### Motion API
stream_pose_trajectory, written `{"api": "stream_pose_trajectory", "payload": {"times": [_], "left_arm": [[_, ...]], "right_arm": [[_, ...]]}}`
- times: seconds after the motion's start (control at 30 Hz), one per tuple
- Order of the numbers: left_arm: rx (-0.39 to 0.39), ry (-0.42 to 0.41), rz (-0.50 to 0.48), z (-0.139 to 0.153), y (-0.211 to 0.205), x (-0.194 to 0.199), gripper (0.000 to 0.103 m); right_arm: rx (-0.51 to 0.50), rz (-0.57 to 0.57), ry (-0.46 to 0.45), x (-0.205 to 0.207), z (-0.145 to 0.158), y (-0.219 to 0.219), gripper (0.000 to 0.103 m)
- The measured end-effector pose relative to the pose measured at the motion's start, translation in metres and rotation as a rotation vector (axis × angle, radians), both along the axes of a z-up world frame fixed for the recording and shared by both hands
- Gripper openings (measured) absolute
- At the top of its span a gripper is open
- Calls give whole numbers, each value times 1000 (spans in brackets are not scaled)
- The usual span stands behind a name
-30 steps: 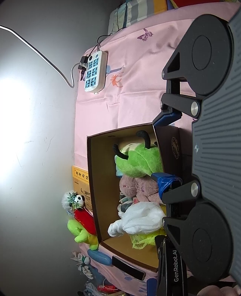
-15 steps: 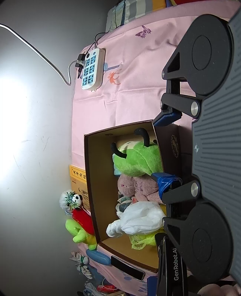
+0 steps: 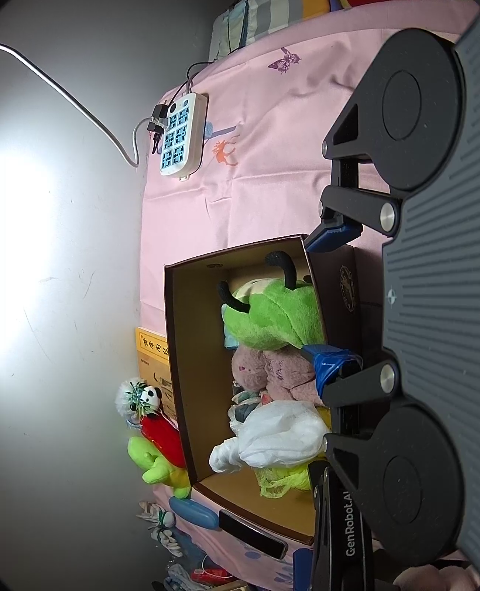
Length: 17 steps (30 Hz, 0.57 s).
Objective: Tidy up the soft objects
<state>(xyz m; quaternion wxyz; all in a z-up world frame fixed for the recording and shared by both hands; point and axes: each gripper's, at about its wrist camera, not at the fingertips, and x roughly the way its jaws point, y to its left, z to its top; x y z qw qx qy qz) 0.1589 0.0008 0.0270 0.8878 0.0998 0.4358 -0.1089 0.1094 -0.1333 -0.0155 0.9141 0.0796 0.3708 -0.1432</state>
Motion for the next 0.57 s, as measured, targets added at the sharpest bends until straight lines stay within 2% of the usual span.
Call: {"api": "stream_pose_trajectory", "payload": {"times": [0.43, 0.57], "left_arm": [[-13, -1, 5, 0, 3, 0, 102], [-21, -28, 11, 4, 4, -4, 102]], "right_arm": [[1, 4, -5, 0, -1, 2, 40], [-1, 5, -12, -1, 0, 2, 40]]}}
